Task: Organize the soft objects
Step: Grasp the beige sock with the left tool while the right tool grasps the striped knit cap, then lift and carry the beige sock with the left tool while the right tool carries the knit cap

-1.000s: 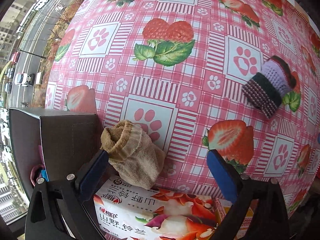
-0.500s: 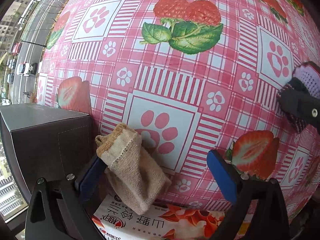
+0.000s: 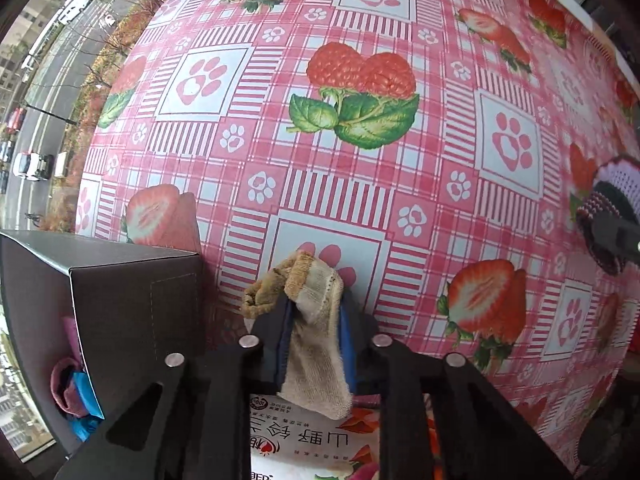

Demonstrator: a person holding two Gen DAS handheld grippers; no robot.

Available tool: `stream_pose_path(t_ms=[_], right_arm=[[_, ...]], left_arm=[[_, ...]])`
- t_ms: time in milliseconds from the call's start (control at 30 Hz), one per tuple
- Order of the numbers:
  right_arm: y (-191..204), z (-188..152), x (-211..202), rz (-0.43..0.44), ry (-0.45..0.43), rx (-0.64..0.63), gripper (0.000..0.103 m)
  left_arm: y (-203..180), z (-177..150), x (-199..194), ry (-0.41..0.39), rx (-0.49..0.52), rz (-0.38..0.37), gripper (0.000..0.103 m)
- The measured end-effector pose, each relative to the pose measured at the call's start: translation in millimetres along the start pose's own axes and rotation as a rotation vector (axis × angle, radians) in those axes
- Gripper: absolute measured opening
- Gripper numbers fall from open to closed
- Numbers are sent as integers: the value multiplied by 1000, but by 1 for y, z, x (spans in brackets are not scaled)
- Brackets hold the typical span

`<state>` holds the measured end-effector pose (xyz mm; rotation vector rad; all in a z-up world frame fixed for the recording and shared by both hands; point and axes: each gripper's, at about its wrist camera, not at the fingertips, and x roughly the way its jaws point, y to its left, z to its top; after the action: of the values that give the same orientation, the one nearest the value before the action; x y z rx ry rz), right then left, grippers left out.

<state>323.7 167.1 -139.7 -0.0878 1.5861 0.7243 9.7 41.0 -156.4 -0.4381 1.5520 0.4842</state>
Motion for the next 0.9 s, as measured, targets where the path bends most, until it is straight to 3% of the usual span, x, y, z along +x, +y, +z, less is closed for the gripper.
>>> stream_pose_path(t_ms=[300, 633, 900], right_arm=[[-18, -32, -43, 17, -66, 73, 53], [-44, -87, -98, -15, -142, 183, 53], [-59, -145, -129, -64, -181, 299, 53]], left_arm=[[-11, -2, -52, -118, 80, -92, 15], [-95, -34, -126, -253, 357, -175, 15], [-157, -81, -162, -292, 590, -275, 15]])
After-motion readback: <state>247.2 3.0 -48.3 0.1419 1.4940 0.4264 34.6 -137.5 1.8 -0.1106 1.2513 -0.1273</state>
